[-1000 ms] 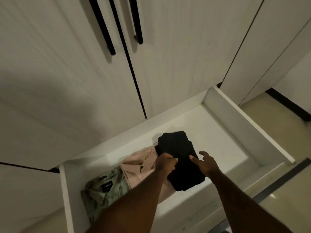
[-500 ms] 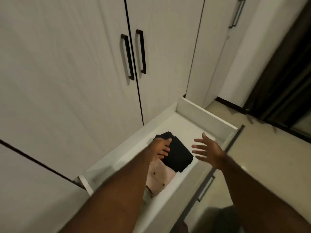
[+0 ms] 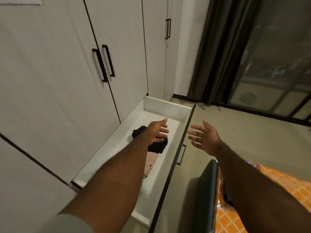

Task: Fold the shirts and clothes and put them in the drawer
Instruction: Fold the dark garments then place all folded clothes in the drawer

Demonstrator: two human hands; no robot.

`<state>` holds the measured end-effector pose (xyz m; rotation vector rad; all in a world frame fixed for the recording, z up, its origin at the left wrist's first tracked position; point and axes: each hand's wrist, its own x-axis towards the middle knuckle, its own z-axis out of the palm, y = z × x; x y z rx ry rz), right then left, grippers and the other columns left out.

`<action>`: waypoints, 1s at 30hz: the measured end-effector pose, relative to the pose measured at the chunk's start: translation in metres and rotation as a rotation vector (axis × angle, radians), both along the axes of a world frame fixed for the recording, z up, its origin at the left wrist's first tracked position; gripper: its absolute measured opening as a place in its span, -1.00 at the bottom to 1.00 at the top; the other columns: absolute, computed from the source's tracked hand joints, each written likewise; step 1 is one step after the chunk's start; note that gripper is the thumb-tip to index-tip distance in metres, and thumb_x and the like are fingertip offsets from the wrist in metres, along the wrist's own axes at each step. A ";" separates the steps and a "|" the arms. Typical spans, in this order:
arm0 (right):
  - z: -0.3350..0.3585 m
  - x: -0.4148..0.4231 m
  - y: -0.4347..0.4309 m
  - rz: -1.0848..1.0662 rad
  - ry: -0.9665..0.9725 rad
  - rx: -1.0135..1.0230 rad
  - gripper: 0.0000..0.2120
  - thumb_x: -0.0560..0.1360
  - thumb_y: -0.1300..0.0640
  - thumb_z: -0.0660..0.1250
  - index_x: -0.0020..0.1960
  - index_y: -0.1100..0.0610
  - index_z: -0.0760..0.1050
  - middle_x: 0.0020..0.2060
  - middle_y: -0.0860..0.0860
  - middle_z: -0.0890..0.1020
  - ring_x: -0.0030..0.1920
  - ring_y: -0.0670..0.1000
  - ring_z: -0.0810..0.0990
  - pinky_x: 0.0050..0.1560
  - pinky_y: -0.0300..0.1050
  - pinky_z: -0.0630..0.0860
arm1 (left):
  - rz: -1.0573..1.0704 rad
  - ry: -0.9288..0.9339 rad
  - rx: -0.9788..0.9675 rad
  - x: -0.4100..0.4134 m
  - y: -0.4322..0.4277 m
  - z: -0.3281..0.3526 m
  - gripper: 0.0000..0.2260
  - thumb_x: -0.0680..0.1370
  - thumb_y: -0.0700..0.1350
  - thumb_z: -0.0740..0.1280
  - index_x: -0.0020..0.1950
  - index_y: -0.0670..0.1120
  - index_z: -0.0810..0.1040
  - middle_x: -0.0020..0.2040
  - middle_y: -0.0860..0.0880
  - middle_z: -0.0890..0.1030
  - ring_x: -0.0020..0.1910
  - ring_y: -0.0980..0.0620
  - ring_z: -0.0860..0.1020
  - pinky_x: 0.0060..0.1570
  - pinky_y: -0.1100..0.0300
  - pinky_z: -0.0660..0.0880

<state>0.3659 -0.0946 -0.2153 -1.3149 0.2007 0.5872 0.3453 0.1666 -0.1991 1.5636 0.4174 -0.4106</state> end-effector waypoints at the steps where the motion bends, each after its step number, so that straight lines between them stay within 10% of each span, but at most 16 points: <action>1: 0.001 -0.004 -0.011 -0.020 0.003 -0.003 -0.33 0.59 -0.41 0.09 0.34 0.08 0.58 0.24 0.13 0.67 0.28 0.20 0.59 0.32 0.15 0.48 | -0.017 -0.001 -0.003 -0.001 -0.011 0.001 -0.51 0.61 0.25 0.27 0.27 -0.13 0.56 0.15 -0.12 0.67 0.11 -0.14 0.65 0.19 -0.05 0.56; 30: -0.177 -0.003 -0.282 -0.403 0.379 0.069 -0.28 0.56 -0.44 0.13 0.37 0.12 0.55 0.24 0.15 0.66 0.21 0.17 0.61 0.09 0.04 0.50 | -0.346 0.347 0.142 0.052 -0.296 -0.153 -0.54 0.64 0.22 0.23 0.28 -0.14 0.55 0.13 -0.12 0.66 0.03 -0.08 0.64 0.11 0.01 0.55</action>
